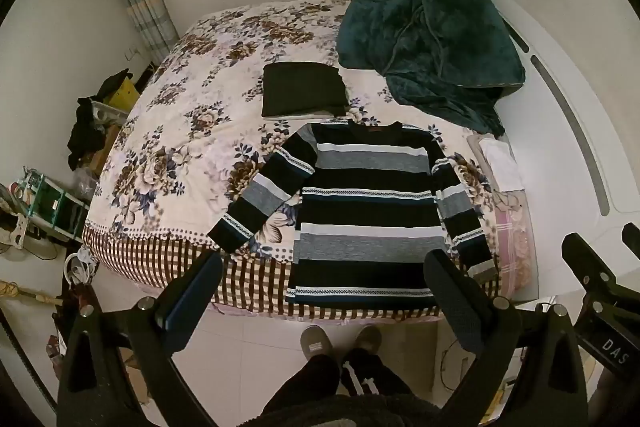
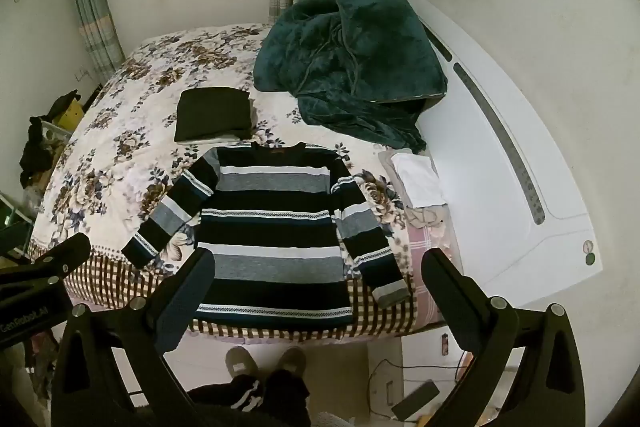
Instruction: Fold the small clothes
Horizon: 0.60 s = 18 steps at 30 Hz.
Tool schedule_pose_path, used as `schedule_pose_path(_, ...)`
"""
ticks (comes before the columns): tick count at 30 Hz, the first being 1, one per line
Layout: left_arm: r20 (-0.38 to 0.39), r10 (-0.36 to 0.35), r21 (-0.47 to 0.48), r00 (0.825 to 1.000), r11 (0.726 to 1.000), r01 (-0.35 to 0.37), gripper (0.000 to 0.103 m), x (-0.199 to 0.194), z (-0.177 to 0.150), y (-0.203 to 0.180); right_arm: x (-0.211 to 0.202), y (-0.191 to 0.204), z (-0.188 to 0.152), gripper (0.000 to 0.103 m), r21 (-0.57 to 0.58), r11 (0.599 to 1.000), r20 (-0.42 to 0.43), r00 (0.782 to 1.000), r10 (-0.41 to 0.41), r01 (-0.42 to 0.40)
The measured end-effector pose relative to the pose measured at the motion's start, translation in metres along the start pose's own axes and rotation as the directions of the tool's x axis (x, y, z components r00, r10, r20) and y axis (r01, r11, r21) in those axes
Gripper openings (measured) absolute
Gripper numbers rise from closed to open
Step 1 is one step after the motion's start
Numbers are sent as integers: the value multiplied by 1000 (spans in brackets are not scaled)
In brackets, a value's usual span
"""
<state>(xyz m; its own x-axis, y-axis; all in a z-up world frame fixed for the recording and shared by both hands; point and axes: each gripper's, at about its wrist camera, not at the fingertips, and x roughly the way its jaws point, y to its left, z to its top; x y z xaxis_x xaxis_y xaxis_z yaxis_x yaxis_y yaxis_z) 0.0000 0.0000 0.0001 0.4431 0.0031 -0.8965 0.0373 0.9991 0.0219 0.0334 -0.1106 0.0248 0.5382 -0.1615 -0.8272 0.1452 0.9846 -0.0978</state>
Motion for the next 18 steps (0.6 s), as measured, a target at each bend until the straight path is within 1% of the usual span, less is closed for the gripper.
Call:
schedule_pose_path(4,-3,0,4,1000,1000,0,103,2,1,0,-1,-1,-1,103,0,1000,9,1000,-7,7)
schedule_pose_path(7,15,9,4,1000,1000,-9,103,0,0,-1,-2,-1,-1,103,1,1000,8,1000,-4,4)
schedule_pose_path(13,16,4,5,1000,1000,-4,103,1,0,-1,-3,-2,-1,103,2,1000,8,1000,-1,1)
schedule_pose_path(18,16,0,3,1000,1000,0,103,-5,6,-4,-4,-3,0,103,0,1000,8,1000,1,-1)
